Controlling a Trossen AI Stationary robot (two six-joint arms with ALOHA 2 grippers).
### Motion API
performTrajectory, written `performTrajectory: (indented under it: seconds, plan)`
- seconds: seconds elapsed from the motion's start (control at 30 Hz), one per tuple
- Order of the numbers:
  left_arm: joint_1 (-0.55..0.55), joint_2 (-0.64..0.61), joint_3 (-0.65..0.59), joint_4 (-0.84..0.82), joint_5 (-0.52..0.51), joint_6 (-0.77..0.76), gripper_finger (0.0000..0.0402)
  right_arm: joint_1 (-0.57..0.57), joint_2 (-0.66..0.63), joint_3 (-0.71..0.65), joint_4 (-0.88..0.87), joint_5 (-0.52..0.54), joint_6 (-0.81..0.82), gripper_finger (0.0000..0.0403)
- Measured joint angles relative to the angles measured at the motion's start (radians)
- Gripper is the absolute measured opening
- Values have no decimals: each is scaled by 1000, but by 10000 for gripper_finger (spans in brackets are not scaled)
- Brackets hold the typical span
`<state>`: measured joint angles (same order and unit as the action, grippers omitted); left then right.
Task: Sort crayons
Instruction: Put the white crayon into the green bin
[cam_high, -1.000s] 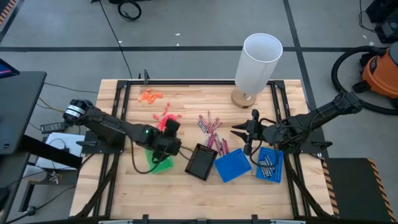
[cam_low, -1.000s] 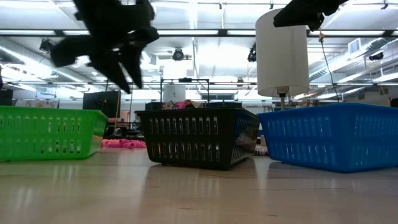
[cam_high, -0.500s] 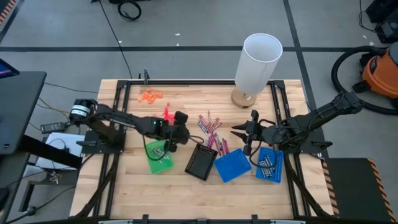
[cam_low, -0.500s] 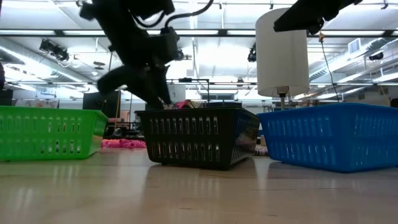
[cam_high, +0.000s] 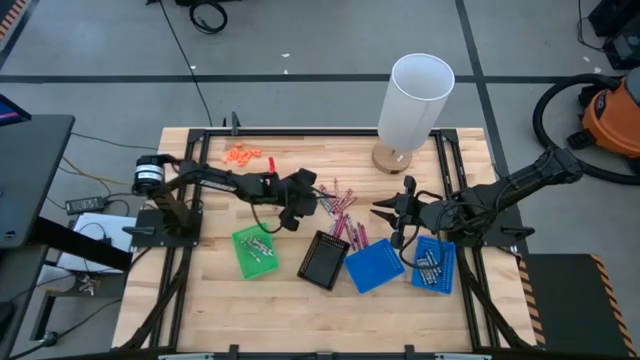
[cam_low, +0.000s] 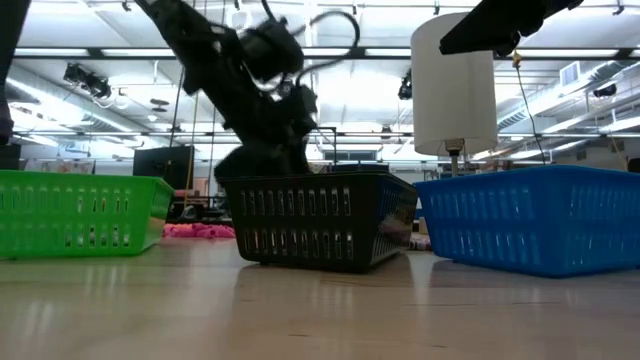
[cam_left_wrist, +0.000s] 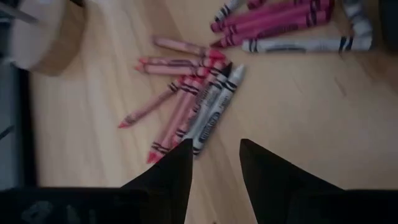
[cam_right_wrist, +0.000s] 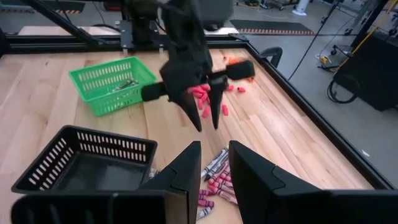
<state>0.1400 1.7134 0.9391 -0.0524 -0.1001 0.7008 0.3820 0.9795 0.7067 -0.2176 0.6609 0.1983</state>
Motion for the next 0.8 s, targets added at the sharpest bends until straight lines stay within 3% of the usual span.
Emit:
performTrajectory:
  seconds: [0.47, 0.8]
  plan:
    - [107, 60, 7, 110, 218, 79, 142, -10, 0, 0, -5, 0, -15, 92]
    - [136, 190, 9, 268, 340, 68, 141, -14, 0, -1, 7, 0, -11, 92]
